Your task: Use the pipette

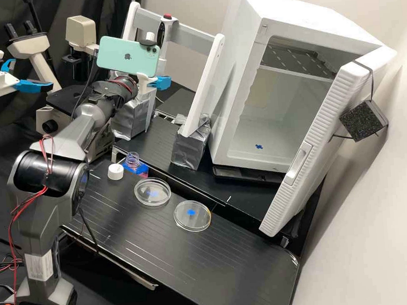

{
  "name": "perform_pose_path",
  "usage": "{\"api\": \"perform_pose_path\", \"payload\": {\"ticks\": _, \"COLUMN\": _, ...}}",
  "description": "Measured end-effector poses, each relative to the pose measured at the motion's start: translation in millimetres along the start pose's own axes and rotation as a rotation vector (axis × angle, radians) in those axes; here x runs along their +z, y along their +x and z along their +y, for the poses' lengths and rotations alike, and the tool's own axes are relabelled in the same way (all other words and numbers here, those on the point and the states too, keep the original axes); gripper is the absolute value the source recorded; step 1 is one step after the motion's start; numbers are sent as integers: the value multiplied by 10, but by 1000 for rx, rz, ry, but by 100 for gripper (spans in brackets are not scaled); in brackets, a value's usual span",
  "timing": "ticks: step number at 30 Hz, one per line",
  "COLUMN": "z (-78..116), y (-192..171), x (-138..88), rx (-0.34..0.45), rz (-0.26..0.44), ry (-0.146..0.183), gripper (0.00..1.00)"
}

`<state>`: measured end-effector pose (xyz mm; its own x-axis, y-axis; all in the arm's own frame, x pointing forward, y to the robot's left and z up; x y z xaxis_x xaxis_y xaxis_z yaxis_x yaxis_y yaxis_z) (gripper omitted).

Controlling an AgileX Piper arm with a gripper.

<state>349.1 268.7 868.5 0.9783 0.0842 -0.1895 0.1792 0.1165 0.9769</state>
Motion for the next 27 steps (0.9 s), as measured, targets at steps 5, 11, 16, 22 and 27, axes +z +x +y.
{"api": "perform_pose_path", "payload": {"ticks": 5, "z": 32, "y": -147, "x": 29, "rx": 6, "rz": -7, "ry": 0, "gripper": 100}}
{"api": "perform_pose_path", "payload": {"ticks": 11, "z": 29, "y": -538, "x": 208, "rx": 62, "rz": -22, "ry": 4, "gripper": 100}}
{"api": "perform_pose_path", "payload": {"ticks": 16, "z": -7, "y": -957, "x": 475, "rx": 252, "rz": 9, "ry": 34, "gripper": 100}}
{"api": "perform_pose_path", "payload": {"ticks": 22, "z": -158, "y": -1352, "x": 857, "rx": 487, "rz": 175, "ry": 50, "gripper": 100}}
{"api": "perform_pose_path", "payload": {"ticks": 27, "z": -380, "y": -1478, "x": 1170, "rx": 544, "rz": 301, "ry": 62, "gripper": 100}}
